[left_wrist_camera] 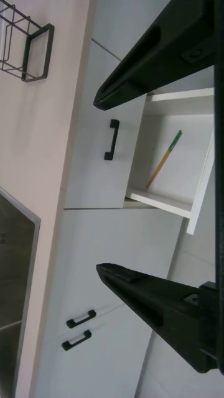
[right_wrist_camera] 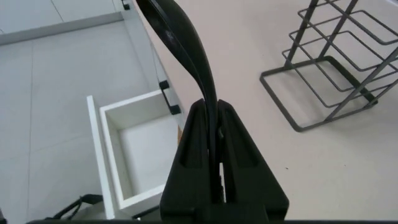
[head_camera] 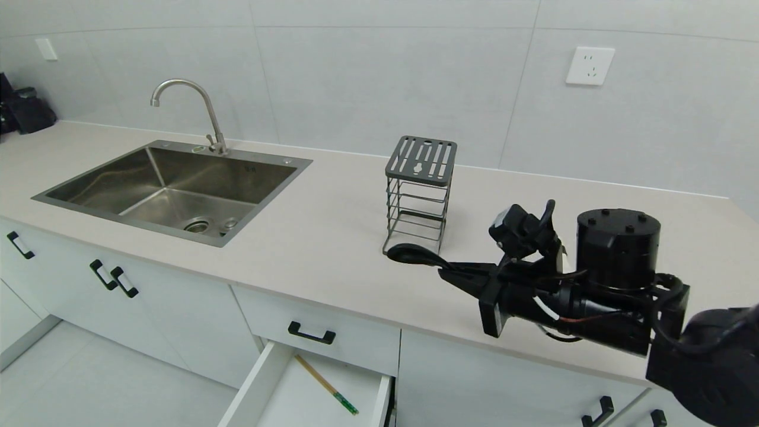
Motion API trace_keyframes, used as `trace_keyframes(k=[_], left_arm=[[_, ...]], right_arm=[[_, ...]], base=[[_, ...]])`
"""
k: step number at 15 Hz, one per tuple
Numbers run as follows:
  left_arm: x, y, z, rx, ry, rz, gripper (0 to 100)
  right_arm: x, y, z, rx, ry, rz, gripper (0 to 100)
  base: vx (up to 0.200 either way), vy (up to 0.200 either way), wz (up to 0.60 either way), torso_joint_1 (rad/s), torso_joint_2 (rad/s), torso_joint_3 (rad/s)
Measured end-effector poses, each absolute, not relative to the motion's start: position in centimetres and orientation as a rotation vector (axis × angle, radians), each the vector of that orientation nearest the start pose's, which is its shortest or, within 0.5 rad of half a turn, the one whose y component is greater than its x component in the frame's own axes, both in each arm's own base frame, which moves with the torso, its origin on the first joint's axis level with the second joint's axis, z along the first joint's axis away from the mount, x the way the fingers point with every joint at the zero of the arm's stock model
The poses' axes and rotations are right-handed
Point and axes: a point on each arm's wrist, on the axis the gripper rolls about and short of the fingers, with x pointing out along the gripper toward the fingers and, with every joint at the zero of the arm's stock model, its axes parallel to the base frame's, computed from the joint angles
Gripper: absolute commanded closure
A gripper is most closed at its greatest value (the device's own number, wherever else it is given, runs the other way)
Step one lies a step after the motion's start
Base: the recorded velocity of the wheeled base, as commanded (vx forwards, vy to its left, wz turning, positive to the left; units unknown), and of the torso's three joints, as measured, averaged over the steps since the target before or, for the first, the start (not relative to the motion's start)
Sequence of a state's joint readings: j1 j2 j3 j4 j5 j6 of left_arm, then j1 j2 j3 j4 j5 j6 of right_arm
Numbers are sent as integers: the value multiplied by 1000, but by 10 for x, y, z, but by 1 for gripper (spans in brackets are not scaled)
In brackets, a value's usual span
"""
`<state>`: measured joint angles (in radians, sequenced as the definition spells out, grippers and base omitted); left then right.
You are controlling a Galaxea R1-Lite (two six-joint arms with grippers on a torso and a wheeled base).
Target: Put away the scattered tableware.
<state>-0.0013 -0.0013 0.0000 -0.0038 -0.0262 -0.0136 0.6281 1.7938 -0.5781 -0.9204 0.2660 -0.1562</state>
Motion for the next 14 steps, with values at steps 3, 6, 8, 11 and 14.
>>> trace_keyframes(k=[3,6,8,11,14], left_arm=[[-23,-1,76,-13,-5,-28,0],[-23,-1,76,-13,-5,-28,0],[-23,-1,76,-13,-5,-27,0],[-23,-1,76,-13,-5,-27,0],[-23,-1,76,-14,-5,-28,0]], right_arm=[[210,187,140,-161,206,895,100],[193,197,150,-126,187,882,100],[179,209,152,-118,184,906,100],[167,237,152,-107,182,957,100],[165,265,141,-76,225,988,100]], base=[[0,0,0,0,0,0],[0,0,0,0,0,0],[0,0,0,0,0,0],[0,0,0,0,0,0],[0,0,0,0,0,0]])
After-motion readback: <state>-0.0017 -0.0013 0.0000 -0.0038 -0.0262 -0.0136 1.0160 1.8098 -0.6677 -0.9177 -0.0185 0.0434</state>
